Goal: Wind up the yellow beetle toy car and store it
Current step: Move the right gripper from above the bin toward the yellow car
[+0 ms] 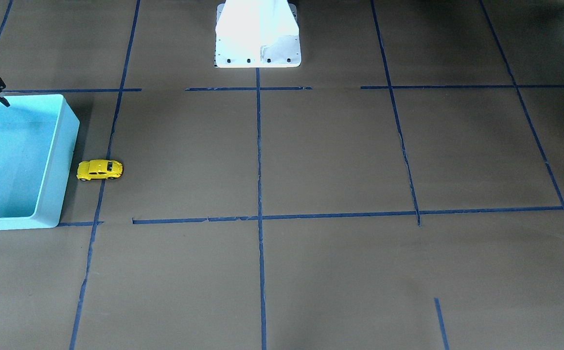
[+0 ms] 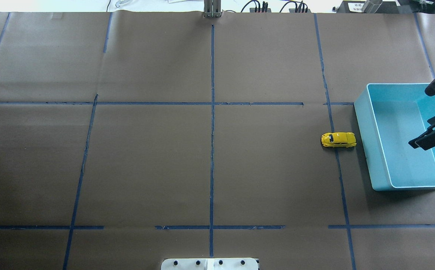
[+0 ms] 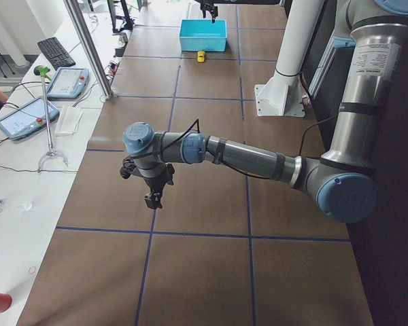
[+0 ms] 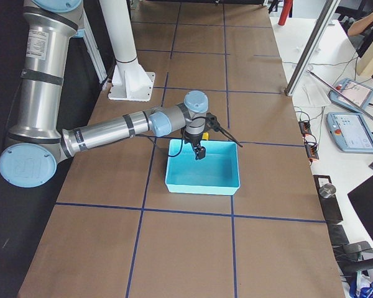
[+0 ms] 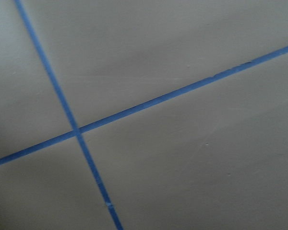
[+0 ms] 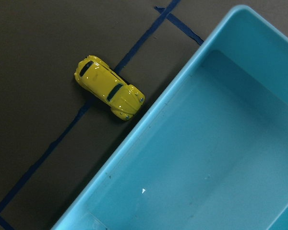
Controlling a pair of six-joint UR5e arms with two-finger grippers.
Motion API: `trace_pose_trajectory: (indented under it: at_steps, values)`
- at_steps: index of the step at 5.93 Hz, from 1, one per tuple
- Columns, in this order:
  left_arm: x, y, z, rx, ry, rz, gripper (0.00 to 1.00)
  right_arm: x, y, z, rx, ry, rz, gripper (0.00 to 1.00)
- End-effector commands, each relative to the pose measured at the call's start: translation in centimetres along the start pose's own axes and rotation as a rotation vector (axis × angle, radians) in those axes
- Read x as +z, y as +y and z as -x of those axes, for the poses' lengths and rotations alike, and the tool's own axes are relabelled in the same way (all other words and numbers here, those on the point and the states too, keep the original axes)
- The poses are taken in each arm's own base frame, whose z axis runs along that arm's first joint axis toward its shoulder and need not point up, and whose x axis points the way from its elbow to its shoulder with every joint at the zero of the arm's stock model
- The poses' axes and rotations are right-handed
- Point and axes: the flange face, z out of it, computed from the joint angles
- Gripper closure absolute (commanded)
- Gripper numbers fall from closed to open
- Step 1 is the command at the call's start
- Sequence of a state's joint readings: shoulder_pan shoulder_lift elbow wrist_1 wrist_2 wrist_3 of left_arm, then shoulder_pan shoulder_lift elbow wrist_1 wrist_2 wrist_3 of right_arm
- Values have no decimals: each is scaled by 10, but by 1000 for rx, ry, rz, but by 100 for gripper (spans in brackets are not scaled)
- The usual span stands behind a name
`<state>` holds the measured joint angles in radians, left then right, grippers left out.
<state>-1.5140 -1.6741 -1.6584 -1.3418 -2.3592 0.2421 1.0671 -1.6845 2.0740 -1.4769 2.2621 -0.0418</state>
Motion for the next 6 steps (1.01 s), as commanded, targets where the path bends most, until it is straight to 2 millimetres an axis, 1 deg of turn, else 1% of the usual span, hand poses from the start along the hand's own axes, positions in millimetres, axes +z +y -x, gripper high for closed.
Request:
trace_pose_trajectory:
  at_steps: [1,2,3,4,5,6]
  values:
    - [9,47,43,-98,4,10,0,-2,-24,15,-56,8,-17,0]
    - [12,56,52,-116,3,17,0,-8,-25,8,-164,40,-27,0]
    - [4,66,69,-155,2,0,0,-13,-22,-2,-258,144,-16,0]
    - [4,67,70,-152,3,-2,0,-10,-22,-1,-266,224,16,0]
    - [2,65,68,-148,-10,-5,0,-2,-49,18,-198,77,117,0]
    - [3,60,69,-144,-36,4,0,-34,-112,42,-155,22,145,0]
